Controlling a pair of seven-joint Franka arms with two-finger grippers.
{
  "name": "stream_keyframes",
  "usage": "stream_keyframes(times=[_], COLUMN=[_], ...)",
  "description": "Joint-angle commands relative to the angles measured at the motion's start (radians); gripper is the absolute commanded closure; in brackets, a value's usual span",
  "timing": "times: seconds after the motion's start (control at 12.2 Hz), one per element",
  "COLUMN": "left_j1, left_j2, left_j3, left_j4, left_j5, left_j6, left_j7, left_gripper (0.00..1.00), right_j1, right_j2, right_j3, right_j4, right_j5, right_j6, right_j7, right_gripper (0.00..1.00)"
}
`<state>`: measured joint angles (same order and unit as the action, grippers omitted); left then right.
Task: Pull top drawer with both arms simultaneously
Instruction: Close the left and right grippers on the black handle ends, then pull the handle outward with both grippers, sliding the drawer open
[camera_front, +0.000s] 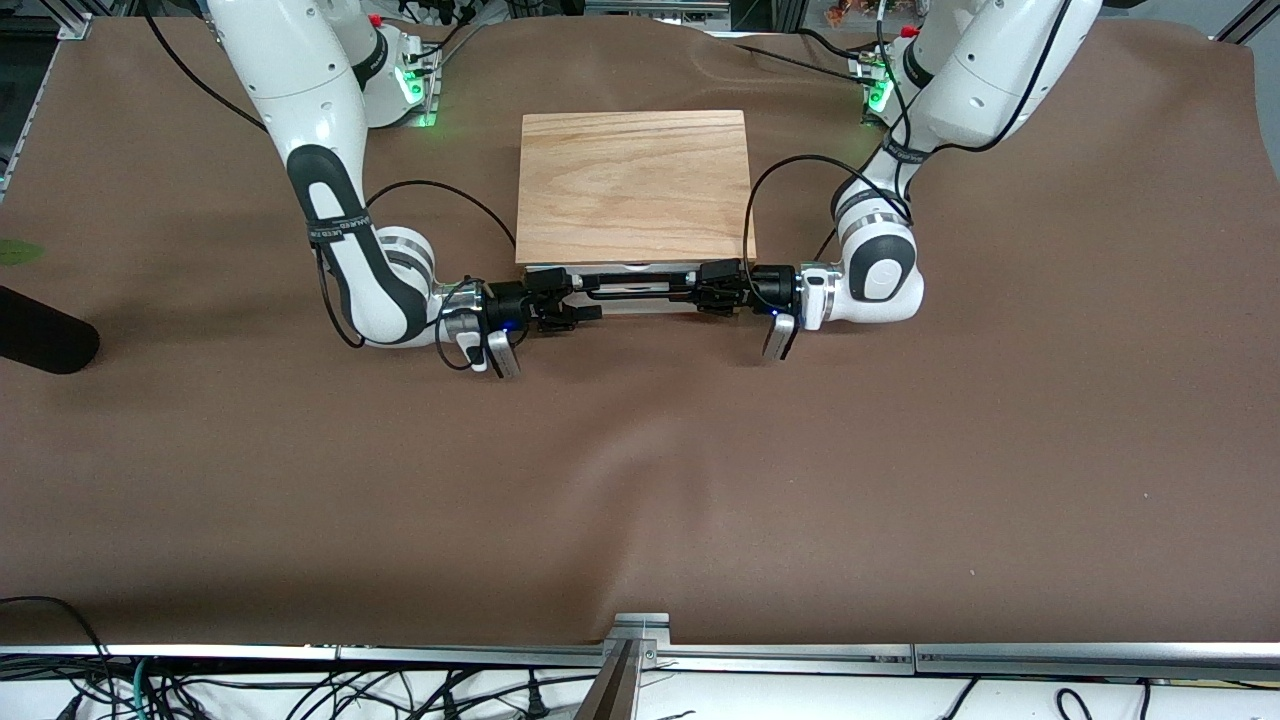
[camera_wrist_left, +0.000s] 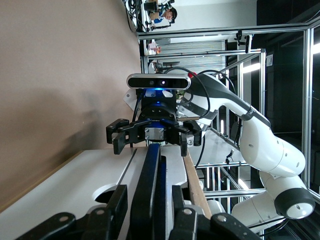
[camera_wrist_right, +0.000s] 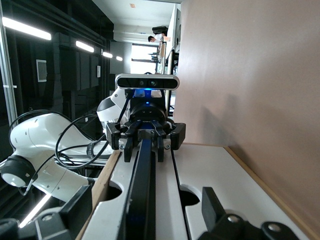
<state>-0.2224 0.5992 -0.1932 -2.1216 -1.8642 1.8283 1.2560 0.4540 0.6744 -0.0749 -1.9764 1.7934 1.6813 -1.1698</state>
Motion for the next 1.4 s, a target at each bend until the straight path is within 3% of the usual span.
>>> stream_keyframes(times=[0.0, 0.08, 0.25, 0.41, 0.74, 1.07, 1.32], left_j1=[0.002, 0.002, 0.002, 0.002, 0.012, 0.012, 0.012], left_j2=[0.005, 0.004, 0.002, -0.002, -0.015, -0.015, -0.01], left_j3=[-0.008, -0.006, -0.008, -0.011, -0.014, -0.014, -0.014], left_j4=[-0.02, -0.027, -0.038, -0.054, -0.092, -0.112, -0.112], left_j5=[-0.009, -0.009, -0.009, -0.009, 0.002, 0.003, 0.002], left_j6=[-0.011, -0.011, -0.012, -0.012, -0.043, -0.05, -0.05], left_j7=[0.019, 0.02, 0.019, 0.019, 0.02, 0.023, 0.022], left_gripper=[0.57, 0.57, 0.59, 0.7, 0.77, 0.94, 1.0], right_j1=[0.012, 0.011, 0.014, 0.018, 0.023, 0.022, 0.02], right_j2=[0.01, 0.01, 0.01, 0.008, 0.005, -0.001, -0.002], right_j3=[0.0, 0.0, 0.0, 0.0, 0.0, 0.0, -0.002], right_j4=[-0.009, -0.007, -0.002, -0.001, -0.002, -0.004, -0.002], right_j5=[0.041, 0.044, 0.058, 0.064, 0.067, 0.067, 0.067], right_j6=[-0.018, -0.018, -0.017, -0.017, -0.017, -0.02, -0.022], right_j7=[-0.053, -0.053, -0.051, -0.051, -0.051, -0.051, -0.051], right_gripper=[0.34, 0.46, 0.55, 0.61, 0.6, 0.87, 0.88])
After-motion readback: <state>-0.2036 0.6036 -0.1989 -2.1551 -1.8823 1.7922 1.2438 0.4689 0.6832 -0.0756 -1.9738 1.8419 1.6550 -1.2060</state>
